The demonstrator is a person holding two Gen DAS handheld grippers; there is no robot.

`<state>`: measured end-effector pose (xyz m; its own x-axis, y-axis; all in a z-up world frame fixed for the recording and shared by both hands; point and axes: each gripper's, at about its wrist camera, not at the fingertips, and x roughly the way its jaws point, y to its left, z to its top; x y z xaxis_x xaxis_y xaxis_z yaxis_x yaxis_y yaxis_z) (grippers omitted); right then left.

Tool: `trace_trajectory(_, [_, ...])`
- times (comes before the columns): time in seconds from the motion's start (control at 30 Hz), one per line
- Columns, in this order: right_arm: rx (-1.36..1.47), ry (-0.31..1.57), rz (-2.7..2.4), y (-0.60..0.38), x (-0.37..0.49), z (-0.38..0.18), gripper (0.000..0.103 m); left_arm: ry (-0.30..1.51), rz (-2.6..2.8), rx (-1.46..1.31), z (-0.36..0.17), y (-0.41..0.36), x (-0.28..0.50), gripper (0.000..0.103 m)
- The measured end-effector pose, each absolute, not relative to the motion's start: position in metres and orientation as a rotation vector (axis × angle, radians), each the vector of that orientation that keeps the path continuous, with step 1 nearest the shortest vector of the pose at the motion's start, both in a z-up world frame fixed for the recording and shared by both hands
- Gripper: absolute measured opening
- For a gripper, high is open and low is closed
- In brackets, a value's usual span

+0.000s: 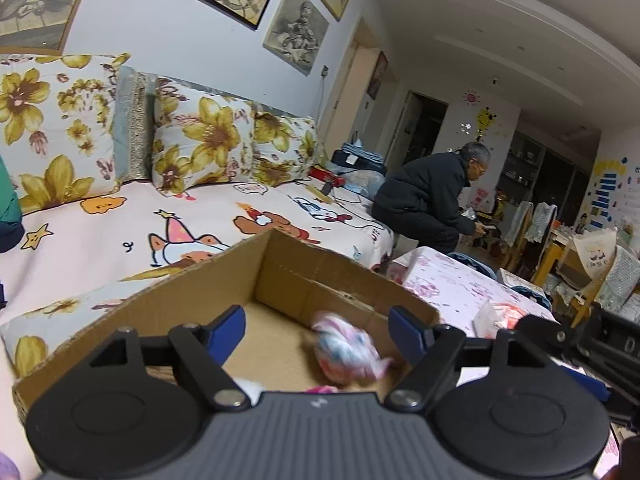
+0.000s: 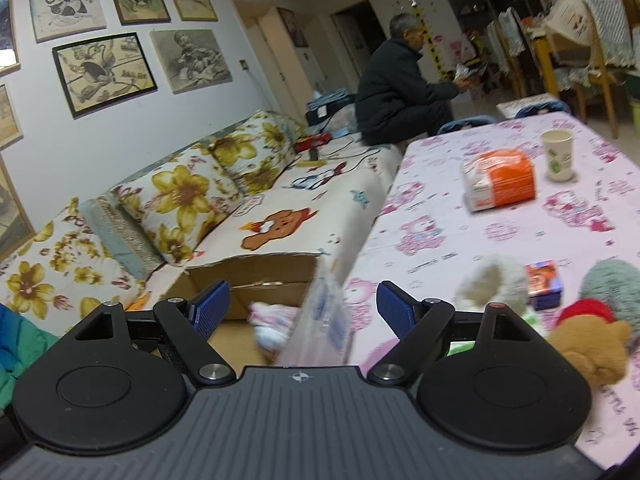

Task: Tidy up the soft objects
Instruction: 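Carry the white ball into the cardboard box with left tool while right tool drops the floral bundle there, then move both open tools back over the remaining soft items on the table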

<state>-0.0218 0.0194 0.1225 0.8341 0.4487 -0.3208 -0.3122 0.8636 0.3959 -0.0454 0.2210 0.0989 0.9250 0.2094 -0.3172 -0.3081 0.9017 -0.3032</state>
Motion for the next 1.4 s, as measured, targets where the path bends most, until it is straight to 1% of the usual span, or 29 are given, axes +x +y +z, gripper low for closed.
trace_trajectory(0.1, [0.336, 0.409, 0.389, 0.01, -0.029, 0.12, 0.101, 0.274, 0.25, -0.332, 0.1, 0.214, -0.046, 0.079])
trace_trajectory(0.33, [0.314, 0.413, 0.331, -0.003, -0.035, 0.111, 0.101, 0.256, 0.196, -0.272, 0.101, 0.196, -0.048, 0.086])
trace_trajectory(0.47, [0.316, 0.417, 0.312, -0.005, -0.037, 0.108, 0.102, 0.247, 0.176, -0.231, 0.101, 0.185, -0.048, 0.087])
trace_trajectory(0.53, [0.322, 0.417, 0.302, -0.009, -0.038, 0.107, 0.103, 0.246, 0.162, -0.222, 0.101, 0.181, -0.047, 0.09])
trace_trajectory(0.7, [0.345, 0.404, 0.281, -0.018, -0.04, 0.106, 0.103, 0.24, 0.135, -0.196, 0.1, 0.171, -0.046, 0.093])
trace_trajectory(1.03, [0.399, 0.386, 0.232, -0.042, -0.039, 0.103, 0.103, 0.247, 0.074, -0.116, 0.095, 0.144, -0.043, 0.095])
trace_trajectory(1.4, [0.436, 0.385, 0.179, -0.054, -0.033, 0.097, 0.103, 0.27, 0.016, -0.041, 0.088, 0.119, -0.038, 0.096])
